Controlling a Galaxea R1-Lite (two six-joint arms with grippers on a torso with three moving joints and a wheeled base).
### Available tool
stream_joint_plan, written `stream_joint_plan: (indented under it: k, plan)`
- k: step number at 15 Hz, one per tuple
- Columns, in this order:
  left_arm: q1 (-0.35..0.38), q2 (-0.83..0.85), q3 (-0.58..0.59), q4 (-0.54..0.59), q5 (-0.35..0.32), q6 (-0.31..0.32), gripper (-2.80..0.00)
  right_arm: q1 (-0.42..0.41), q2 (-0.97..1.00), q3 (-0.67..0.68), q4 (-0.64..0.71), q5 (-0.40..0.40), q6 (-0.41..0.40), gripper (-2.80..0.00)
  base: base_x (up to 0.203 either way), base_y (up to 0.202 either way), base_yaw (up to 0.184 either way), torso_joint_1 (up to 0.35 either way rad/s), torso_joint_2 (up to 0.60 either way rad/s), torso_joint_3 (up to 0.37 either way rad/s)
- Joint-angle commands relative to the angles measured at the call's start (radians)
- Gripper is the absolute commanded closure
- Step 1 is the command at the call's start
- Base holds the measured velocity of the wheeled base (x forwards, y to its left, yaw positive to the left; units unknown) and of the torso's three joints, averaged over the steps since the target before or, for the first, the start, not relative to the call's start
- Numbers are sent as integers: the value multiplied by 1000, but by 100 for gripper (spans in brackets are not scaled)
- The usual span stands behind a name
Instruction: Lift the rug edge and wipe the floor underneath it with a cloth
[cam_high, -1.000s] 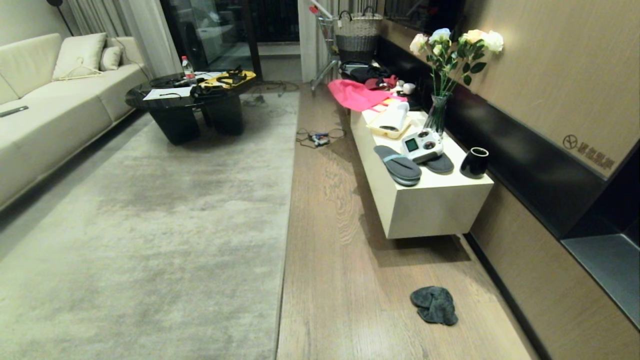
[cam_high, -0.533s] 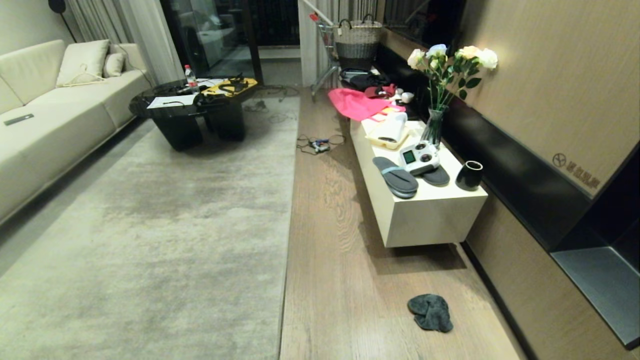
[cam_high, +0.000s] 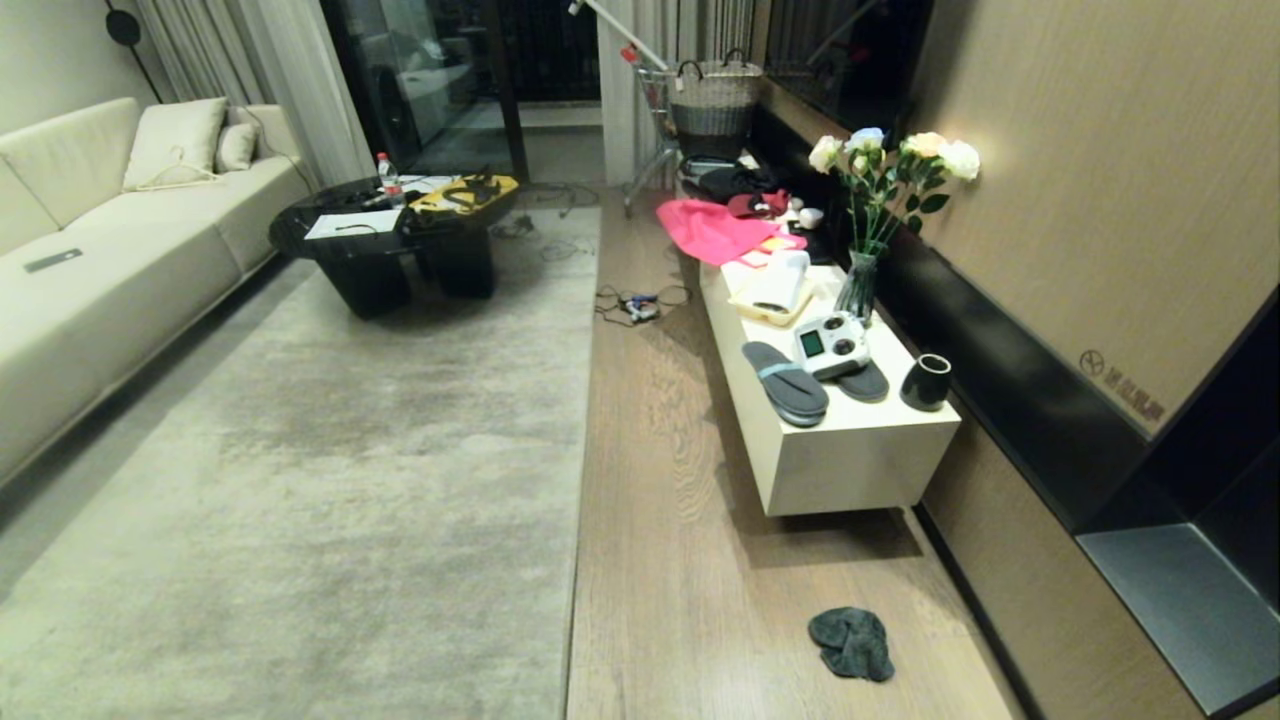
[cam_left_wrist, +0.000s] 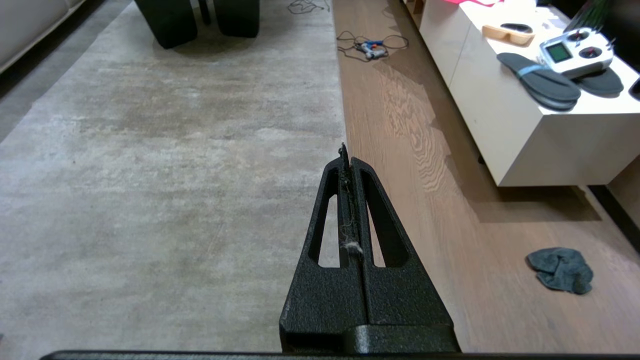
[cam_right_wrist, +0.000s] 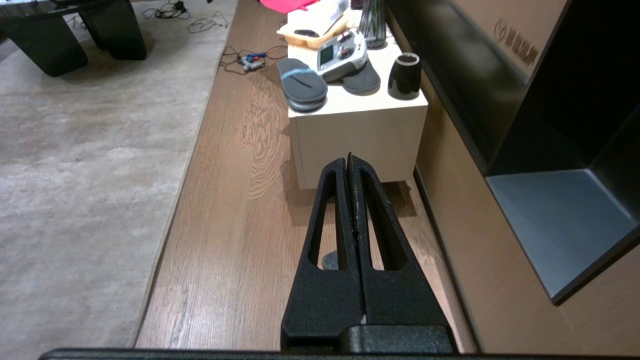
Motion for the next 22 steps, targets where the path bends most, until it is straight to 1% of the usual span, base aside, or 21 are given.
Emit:
stream_joint_plan:
  k: [1, 7, 14, 22]
  plan:
    - [0, 0, 0, 0, 0, -1, 0, 0, 1, 0, 0, 0, 1, 0, 0, 0, 0, 132, -473, -358]
    - [0, 0, 0, 0, 0, -1, 0, 0, 1, 0, 0, 0, 1, 0, 0, 0, 0, 167, -520, -358]
    - [0, 0, 0, 0, 0, -1, 0, 0, 1, 0, 0, 0, 2, 0, 0, 0, 0, 224, -591, -366]
    - [0, 0, 0, 0, 0, -1, 0, 0, 1, 0, 0, 0, 2, 0, 0, 0, 0, 161, -383, -226]
